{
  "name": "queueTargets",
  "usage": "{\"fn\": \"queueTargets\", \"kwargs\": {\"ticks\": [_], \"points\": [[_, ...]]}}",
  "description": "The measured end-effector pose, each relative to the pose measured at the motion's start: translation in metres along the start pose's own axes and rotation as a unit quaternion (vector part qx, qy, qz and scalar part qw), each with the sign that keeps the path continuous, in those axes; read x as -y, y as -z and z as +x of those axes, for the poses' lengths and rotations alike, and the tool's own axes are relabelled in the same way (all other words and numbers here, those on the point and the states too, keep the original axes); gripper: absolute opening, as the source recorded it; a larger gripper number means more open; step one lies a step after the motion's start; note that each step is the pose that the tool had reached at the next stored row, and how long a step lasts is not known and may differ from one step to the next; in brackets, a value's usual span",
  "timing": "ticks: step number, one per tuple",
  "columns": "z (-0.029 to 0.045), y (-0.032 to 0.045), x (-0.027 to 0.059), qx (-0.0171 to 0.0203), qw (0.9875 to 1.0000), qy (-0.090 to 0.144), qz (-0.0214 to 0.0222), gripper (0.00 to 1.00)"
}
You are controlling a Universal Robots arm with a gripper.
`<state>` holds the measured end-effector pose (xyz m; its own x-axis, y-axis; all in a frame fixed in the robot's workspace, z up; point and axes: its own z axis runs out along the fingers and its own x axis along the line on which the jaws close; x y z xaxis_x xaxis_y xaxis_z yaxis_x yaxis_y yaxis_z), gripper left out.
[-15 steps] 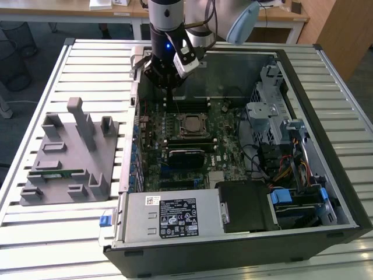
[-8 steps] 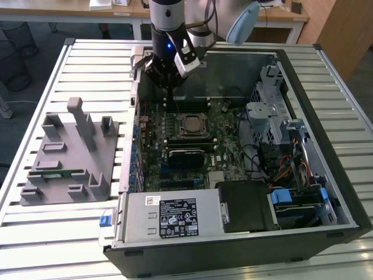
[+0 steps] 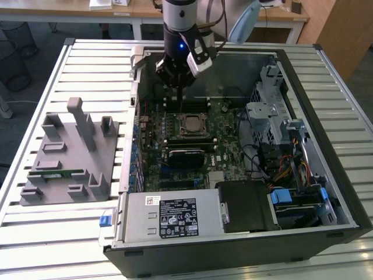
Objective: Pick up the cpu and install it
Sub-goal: 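Install the first cpu locking lever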
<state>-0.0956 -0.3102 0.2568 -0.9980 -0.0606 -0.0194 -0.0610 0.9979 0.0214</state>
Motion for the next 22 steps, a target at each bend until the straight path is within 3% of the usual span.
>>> {"fn": "queueTargets", "kwargs": {"ticks": [3,7,10,12,22], "points": [[-0.0116,-0.0009,0.0007,-0.0008,1.0000,0.000,0.0000,0.11],[-0.0140,-0.0014,0.0009,-0.0009,1.0000,0.000,-0.0001,0.11],[-0.0140,-0.0029,0.0014,0.0001,0.9999,0.000,-0.0146,0.11],[-0.0146,-0.0052,0.0017,0.0005,0.9998,0.000,-0.0195,0.11],[-0.0238,-0.0185,0.0028,0.0004,0.9998,-0.003,-0.0198,0.11]]}}
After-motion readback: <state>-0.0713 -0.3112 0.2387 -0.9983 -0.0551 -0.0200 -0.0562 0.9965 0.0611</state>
